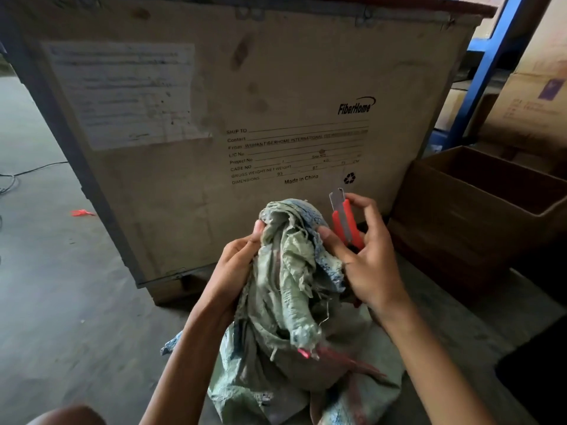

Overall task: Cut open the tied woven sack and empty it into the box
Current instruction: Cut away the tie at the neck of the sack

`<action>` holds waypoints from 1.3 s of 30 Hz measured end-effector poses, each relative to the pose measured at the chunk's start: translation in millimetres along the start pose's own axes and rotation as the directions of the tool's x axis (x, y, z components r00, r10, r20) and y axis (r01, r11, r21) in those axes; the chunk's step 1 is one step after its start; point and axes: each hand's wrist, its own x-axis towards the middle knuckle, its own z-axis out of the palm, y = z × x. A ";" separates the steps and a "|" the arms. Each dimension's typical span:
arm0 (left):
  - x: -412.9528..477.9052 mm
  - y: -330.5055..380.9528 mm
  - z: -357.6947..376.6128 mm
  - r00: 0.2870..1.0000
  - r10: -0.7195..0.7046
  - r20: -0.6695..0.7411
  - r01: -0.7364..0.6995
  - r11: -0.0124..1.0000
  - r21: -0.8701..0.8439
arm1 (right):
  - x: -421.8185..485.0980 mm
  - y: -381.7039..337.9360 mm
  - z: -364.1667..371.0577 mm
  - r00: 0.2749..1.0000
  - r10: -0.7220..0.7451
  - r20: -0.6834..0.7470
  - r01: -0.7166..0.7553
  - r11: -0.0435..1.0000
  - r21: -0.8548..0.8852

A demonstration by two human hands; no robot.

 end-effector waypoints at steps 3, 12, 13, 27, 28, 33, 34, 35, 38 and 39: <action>1.1 -5.0 -0.9 0.969 0.153 -0.193 -0.088 0.947 0.308 | -4.0 11.3 11.2 0.974 -0.132 -0.186 0.079 0.960 -0.267; -2.9 4.7 -0.7 0.994 0.057 -0.093 -0.021 0.937 0.349 | -3.7 -15.2 27.4 0.961 0.275 -0.020 -0.266 0.944 0.193; -3.0 5.6 -2.5 0.994 0.073 -0.077 -0.043 0.941 0.335 | -3.0 -17.6 25.8 0.941 0.334 0.050 -0.335 0.902 0.273; 6.2 -12.0 -45.0 0.996 -0.047 -0.073 0.019 0.935 -0.354 | -10.1 -4.1 40.3 0.987 0.139 0.075 -0.149 0.977 0.151; 6.4 -9.6 -42.8 0.995 -0.027 -0.095 -0.007 0.942 -0.335 | -14.7 -2.3 43.9 0.989 0.118 0.090 -0.128 0.985 0.115; 7.5 -1.6 -27.0 0.985 -0.027 -0.169 -0.018 0.966 -0.257 | -31.0 -3.9 52.6 0.994 -0.011 0.104 0.021 0.995 -0.099; 8.6 -3.0 -27.4 0.979 -0.024 -0.203 -0.027 0.969 -0.244 | -31.4 -3.2 51.9 0.993 -0.059 0.104 0.076 0.984 -0.164; 10.0 -4.3 -26.9 0.973 -0.014 -0.232 -0.041 0.973 -0.228 | -31.6 -3.7 51.1 0.987 -0.128 0.101 0.150 0.958 -0.246; 10.3 -6.1 -21.4 0.973 0.016 -0.229 -0.064 0.977 -0.205 | -33.4 -3.9 53.3 0.955 -0.284 0.085 0.290 0.836 -0.466; 11.0 -7.4 -20.6 0.973 0.019 -0.229 -0.068 0.975 -0.210 | -34.1 -3.3 54.8 0.951 -0.297 0.083 0.297 0.813 -0.501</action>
